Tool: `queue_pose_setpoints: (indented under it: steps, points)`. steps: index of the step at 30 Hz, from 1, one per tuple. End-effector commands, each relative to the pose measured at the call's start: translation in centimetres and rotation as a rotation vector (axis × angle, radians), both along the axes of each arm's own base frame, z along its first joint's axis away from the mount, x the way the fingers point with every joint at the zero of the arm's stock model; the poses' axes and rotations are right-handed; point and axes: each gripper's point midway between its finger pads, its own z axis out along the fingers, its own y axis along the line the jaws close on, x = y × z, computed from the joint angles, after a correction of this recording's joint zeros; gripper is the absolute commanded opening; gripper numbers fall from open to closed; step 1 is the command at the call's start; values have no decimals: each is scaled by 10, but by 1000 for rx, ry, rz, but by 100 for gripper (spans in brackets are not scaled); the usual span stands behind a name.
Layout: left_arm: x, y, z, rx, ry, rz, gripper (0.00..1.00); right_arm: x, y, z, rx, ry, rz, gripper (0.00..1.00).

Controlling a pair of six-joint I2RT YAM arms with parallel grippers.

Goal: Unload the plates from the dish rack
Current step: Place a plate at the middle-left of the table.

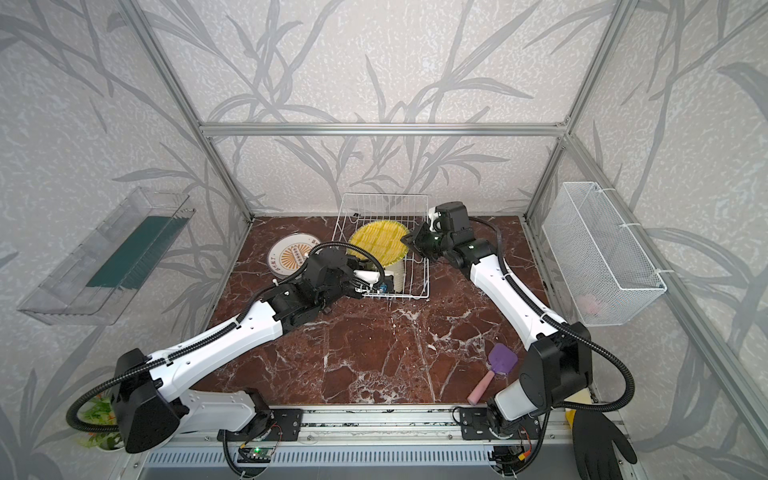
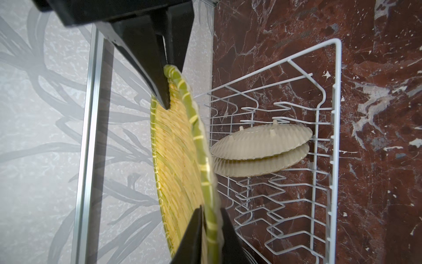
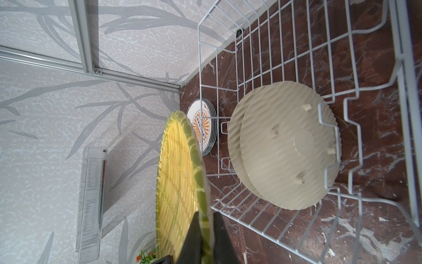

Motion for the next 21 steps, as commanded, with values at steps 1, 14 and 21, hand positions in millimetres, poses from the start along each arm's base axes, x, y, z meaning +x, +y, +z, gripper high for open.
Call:
queue_pose_setpoints:
  steps: [1,14,21]
  points:
    - [8,3,13,-81,-7,56,38,1,-4,18,13,-99,7,0]
    - [1,17,9,-233,152,130,99,19,-39,38,30,-218,-86,0]
    - [20,60,59,-808,419,279,99,14,-61,50,-9,-380,-54,0]
